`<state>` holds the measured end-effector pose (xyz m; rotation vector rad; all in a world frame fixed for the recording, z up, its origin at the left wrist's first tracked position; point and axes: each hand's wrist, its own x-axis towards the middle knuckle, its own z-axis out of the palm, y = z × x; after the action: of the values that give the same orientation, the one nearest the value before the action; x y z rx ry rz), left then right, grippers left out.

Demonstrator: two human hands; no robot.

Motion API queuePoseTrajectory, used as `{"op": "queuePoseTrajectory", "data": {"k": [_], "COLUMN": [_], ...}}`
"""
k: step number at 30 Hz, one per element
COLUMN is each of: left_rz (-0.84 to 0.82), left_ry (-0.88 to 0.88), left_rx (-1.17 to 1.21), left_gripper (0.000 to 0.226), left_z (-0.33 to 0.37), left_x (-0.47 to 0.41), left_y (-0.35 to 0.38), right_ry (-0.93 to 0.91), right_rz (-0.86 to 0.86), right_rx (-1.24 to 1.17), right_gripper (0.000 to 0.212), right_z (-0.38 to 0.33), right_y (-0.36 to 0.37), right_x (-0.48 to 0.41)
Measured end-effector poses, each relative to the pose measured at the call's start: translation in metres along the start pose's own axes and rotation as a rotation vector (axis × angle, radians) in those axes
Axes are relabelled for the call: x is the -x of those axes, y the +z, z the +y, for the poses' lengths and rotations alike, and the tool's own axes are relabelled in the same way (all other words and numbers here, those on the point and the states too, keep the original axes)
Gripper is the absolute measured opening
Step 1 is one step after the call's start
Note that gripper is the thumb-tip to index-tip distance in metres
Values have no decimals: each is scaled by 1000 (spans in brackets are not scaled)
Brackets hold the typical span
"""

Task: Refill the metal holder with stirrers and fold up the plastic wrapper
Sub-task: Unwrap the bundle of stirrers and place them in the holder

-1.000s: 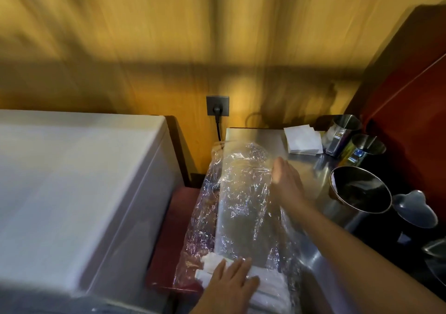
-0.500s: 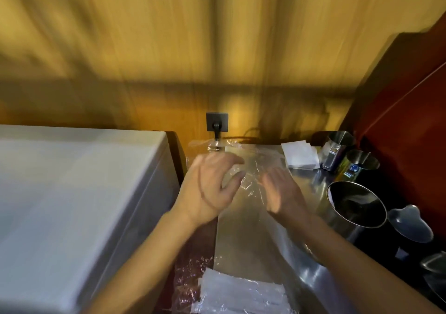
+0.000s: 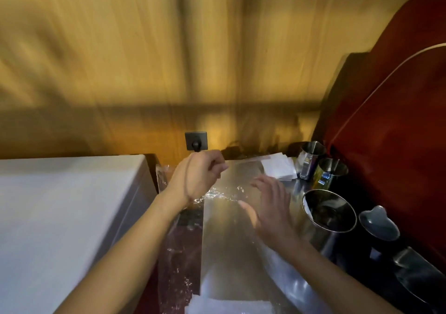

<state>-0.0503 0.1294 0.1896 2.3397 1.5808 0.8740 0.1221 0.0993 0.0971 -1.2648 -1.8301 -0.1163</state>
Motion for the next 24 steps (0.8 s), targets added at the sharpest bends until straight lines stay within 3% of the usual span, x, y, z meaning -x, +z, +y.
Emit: {"op": "queuePoseTrajectory", "data": {"k": [4,6,8,11,14,17,20,22,24], "left_rz": [136,174,181,275,343,80,-309,-429,-434], "left_ry": [51,56,51,142,448,744,709,622,555], "left_rx": [95,106,70,-132,-200,-347,-630,-713,-722], "left_gripper": [14,13,9,14,20,38,53,37,14], "left_z": [3,3,4,7,27,55,71,77,79], "left_x": [11,14,17,19,19,15,9,3,-5], "left_y": [-9,-12,-15,-23,-35,-29,-13,-10,-11], "right_ry": [518,718,788,734,705,627,548,510,496], "right_rz": [-7,-110,-192,-221,-261,-289,-281,-307,-335], "right_rx": [-436,-714,-891,-841,-925,-916,-867,-877,-941], "right_gripper": [74,61,12,22,22,30,42,41,36], "right_z": [-4,-1,2,2,-3,-9,-15,-16,-15], "right_y": [-4,-4,1,1,-1,-4,-11,-14,-16], "right_x": [0,-2,1,3,-3,-10,-16,-17,-15]}}
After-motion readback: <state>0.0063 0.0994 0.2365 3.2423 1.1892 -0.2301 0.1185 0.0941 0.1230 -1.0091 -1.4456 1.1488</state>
